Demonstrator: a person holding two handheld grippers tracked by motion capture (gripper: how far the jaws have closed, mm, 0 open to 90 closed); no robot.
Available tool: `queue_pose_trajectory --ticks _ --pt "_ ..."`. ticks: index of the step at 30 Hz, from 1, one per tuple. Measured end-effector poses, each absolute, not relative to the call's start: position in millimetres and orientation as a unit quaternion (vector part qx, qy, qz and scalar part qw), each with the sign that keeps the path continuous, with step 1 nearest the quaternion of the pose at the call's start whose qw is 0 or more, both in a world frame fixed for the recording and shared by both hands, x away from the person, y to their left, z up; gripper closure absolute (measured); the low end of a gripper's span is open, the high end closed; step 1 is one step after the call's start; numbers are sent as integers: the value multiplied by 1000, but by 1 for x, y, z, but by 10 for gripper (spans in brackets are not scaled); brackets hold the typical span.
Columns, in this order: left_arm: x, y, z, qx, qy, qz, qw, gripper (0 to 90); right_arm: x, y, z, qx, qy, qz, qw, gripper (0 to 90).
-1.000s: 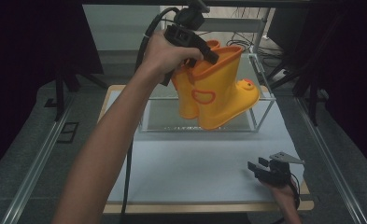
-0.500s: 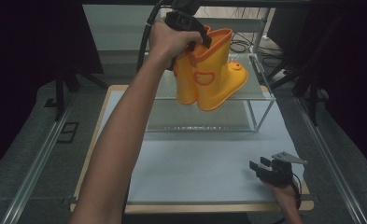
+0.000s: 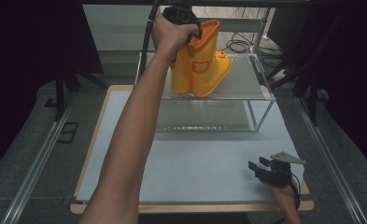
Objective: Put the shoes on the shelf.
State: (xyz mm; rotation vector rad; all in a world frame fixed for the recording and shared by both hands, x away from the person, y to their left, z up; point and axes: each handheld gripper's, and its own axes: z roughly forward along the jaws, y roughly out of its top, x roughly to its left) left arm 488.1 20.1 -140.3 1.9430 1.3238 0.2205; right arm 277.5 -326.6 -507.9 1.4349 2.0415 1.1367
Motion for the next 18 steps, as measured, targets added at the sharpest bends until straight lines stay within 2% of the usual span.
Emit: queue_pose_trajectory --ticks 8,18 --pt "511 23 -159 761 526 74 372 817 278 -323 -509 509 734 403 197 435" --pt "518 31 -169 752 536 65 377 802 279 -322 -511 509 737 400 196 434"
